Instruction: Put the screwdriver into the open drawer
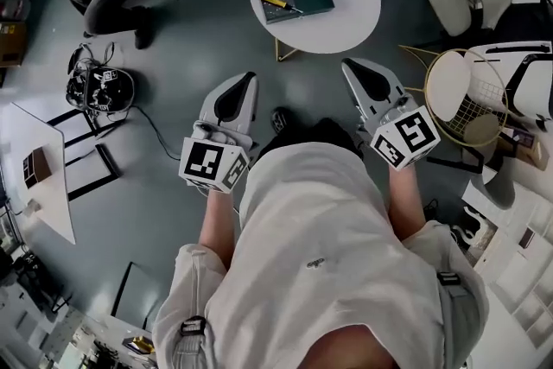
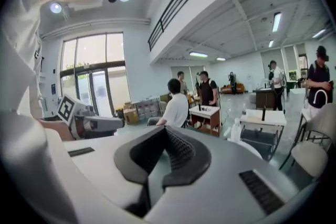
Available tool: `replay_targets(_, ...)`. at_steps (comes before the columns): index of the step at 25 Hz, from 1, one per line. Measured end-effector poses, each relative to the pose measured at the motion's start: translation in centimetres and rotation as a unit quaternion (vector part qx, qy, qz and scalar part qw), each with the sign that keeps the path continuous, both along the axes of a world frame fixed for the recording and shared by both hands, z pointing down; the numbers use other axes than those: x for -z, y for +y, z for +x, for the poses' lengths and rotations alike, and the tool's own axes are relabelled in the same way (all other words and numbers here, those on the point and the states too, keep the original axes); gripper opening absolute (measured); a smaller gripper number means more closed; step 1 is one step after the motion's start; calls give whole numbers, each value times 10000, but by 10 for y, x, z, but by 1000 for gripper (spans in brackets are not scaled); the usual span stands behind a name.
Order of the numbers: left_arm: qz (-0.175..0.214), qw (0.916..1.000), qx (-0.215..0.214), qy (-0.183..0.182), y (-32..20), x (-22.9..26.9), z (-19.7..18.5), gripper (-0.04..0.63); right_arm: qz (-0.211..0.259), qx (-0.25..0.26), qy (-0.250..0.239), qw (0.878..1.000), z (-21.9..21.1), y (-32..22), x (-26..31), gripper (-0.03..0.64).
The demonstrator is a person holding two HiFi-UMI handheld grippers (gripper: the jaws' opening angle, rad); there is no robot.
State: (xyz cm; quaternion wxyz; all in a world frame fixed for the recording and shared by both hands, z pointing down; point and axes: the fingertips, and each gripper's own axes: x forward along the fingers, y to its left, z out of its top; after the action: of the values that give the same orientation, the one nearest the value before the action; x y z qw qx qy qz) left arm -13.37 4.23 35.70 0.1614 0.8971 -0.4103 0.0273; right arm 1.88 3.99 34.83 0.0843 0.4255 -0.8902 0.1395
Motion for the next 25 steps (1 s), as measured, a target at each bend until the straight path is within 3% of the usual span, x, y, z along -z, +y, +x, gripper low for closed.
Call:
replay_targets(4, 91, 9998, -179, 78, 2, 11, 20, 11, 794, -74, -924, 9925, 23, 17, 56, 8)
replay_targets(7, 104, 9994, -322, 94, 7, 19, 34, 11, 959, -225, -1366, 9857, 40, 27, 69, 7)
replay_targets(14, 121, 9981, -603, 46, 19, 22, 59, 11, 894, -342, -1079, 9895, 49, 40, 54, 5)
replay_targets(25, 114, 9982, -581, 39, 23, 21, 64, 11, 757, -214, -1014, 9917, 47, 45, 44, 5)
